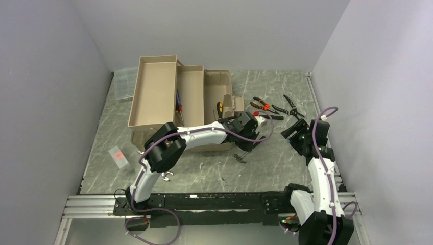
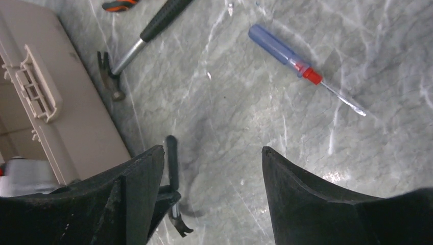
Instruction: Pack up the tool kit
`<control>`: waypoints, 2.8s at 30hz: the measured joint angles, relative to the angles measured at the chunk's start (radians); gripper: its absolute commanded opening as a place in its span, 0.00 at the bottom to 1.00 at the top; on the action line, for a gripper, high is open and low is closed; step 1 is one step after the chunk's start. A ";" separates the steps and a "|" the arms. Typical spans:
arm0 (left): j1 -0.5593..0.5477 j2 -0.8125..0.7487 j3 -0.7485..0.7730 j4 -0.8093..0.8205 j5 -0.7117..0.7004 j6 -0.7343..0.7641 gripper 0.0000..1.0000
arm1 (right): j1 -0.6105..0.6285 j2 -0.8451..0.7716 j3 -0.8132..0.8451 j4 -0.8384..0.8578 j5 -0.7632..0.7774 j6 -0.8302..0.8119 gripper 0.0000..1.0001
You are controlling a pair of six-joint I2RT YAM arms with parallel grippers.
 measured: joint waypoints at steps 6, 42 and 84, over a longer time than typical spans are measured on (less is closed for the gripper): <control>0.003 -0.042 0.000 0.031 0.048 0.001 0.00 | 0.000 -0.019 -0.121 0.064 -0.118 0.002 0.68; -0.069 -0.421 -0.320 0.220 -0.046 0.061 0.41 | 0.247 0.322 0.035 -0.024 0.162 0.139 0.58; -0.051 -0.340 -0.354 0.374 0.038 0.122 0.85 | 0.427 0.044 -0.108 0.148 0.192 0.159 0.00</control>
